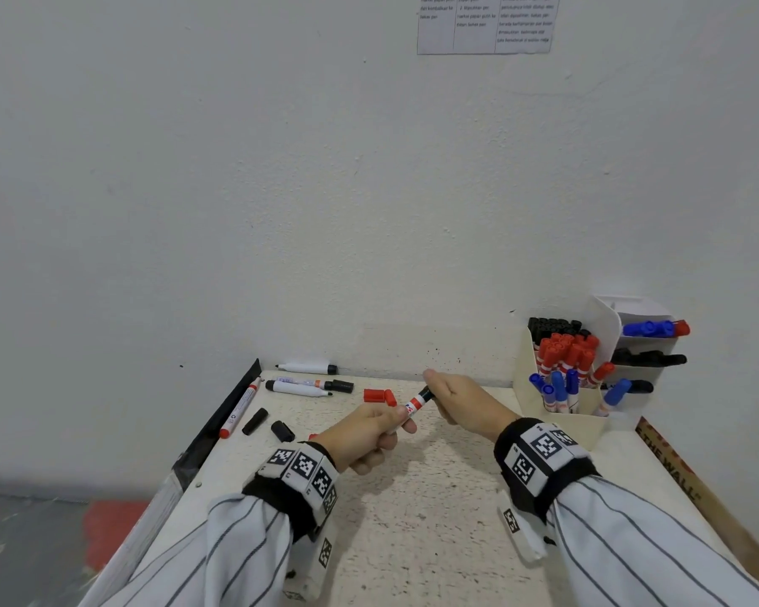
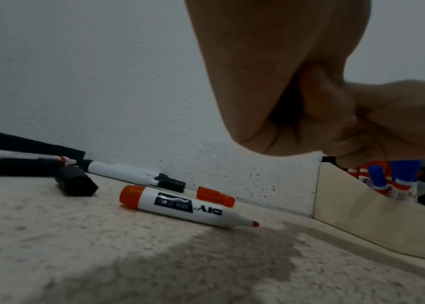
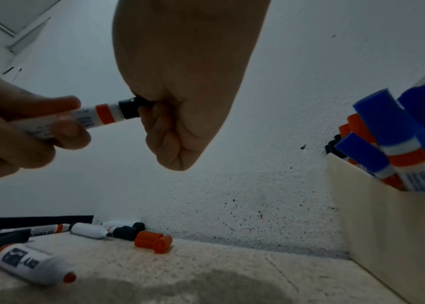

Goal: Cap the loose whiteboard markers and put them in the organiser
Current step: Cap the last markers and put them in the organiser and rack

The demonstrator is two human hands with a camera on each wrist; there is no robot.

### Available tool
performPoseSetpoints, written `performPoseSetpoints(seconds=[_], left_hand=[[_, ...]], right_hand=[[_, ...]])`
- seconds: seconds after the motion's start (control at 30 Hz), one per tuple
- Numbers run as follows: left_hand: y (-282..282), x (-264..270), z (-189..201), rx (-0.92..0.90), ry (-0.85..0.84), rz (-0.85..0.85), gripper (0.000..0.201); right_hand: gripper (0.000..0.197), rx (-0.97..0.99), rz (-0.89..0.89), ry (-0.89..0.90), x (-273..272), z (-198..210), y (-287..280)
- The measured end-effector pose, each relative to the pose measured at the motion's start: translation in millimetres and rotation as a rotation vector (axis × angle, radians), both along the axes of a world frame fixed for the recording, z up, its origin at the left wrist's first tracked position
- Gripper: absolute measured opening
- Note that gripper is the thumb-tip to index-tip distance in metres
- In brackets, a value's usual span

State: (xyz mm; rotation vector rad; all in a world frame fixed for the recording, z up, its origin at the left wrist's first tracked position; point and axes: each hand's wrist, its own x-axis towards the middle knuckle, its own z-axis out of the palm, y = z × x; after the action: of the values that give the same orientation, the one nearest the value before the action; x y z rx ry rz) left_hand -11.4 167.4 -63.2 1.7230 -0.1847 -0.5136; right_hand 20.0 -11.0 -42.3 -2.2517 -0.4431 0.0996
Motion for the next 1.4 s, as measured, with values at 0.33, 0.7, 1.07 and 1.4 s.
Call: performPoseSetpoints(seconds=[0.33, 0.7, 1.07, 1.4], left_hand=[[10.0, 29.0, -4.5, 0.811, -0.302, 0.018, 0.045], [-2.8, 49.3, -19.4, 1.122, -0.281, 0.036, 0.036], [-36.8, 71.1, -21.4, 0.618, -0.262, 0.333, 0.019], [-43.1, 78.1, -39.9, 0.602, -0.265, 0.394, 0.025]], right_hand=[[0.013, 0.338, -0.25, -0.224, 9.3, 64.1, -56.8], [0.026, -0.048, -0.699, -0.467, 36.2, 115.9, -165.0], [0.025, -0.18, -0.686, -0.394, 64.7, 116.1, -170.1], [0.026, -0.267, -0.68, -0.262, 80.7, 103.1, -165.0]])
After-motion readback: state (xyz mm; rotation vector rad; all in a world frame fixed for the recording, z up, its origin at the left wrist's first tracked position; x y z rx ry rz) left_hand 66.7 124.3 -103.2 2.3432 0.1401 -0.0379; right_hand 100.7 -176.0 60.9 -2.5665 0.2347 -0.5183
